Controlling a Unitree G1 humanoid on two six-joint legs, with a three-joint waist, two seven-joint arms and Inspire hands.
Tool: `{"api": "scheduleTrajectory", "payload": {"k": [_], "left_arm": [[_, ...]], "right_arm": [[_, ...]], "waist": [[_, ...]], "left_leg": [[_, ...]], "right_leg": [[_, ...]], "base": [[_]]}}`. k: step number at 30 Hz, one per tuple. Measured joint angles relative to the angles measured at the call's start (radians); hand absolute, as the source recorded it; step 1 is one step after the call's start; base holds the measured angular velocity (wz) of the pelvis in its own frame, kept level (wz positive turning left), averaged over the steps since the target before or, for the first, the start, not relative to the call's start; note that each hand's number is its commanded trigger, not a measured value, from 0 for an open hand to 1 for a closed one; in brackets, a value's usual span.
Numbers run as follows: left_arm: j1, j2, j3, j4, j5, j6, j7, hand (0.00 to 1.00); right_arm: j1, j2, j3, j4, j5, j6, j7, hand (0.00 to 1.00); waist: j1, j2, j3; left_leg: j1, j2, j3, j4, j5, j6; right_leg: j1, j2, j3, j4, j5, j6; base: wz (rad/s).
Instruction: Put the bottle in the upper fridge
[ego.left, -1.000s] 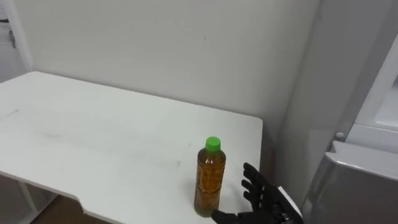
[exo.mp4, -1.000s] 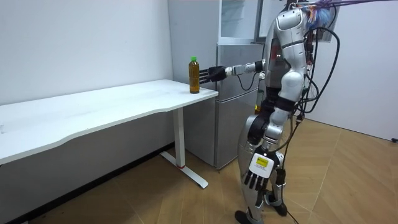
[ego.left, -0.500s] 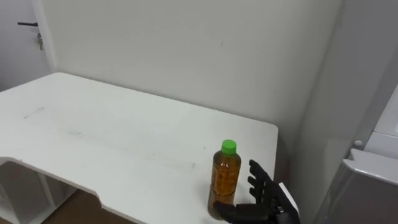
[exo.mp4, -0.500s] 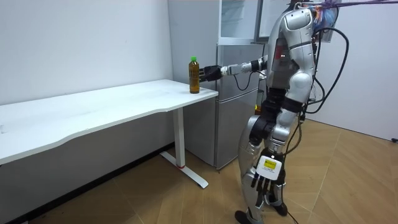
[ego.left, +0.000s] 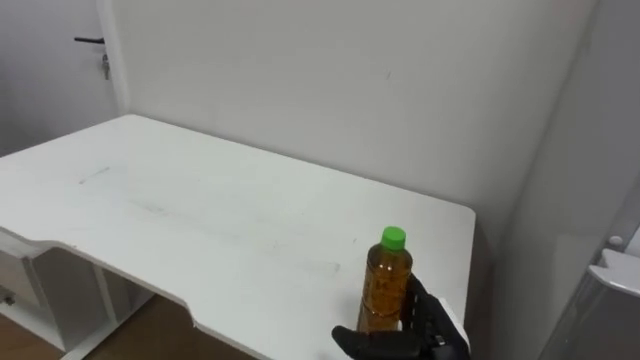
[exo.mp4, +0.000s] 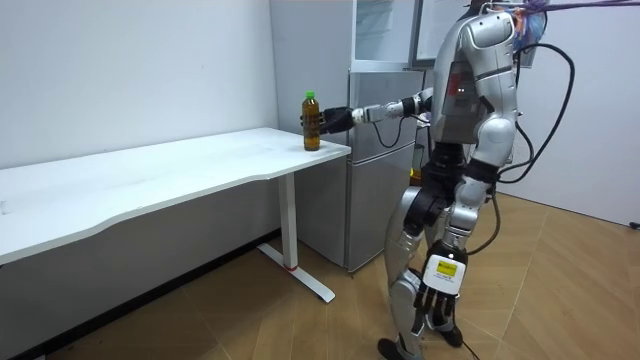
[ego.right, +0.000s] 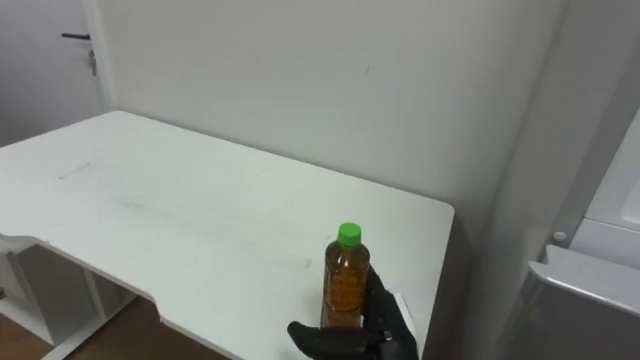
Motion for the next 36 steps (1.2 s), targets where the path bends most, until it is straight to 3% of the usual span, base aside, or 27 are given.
{"api": "scheduleTrajectory", "payload": {"k": [10,27,36], "left_arm": [[0.010,0.001,0.000,-0.004,0.001,-0.001,0.001,0.00],[0.061,0.005,-0.005,-0.082,-0.003,0.000,0.016,0.00],[0.063,0.037,-0.048,-0.084,-0.039,-0.001,0.018,0.00]], "right_arm": [[0.000,0.000,0.002,0.040,-0.003,0.000,-0.046,0.00],[-0.041,-0.005,0.011,0.117,0.008,-0.010,-0.079,0.00],[-0.073,-0.002,0.049,0.171,0.015,-0.027,-0.132,0.00]], "waist": [[0.011,-0.006,0.0016],[0.030,-0.011,0.0024],[0.041,-0.011,0.0022]], "left_leg": [[-0.015,-0.001,-0.018,0.000,0.004,-0.003],[-0.053,0.002,-0.020,0.018,0.006,-0.003],[-0.054,0.002,-0.020,0.020,0.010,-0.003]], "right_leg": [[-0.003,0.000,-0.052,0.000,0.000,0.000],[-0.037,-0.001,-0.049,0.017,0.000,0.000],[-0.037,-0.001,-0.050,0.016,0.000,0.000]], "base": [[0.06],[0.00],[0.00]]}}
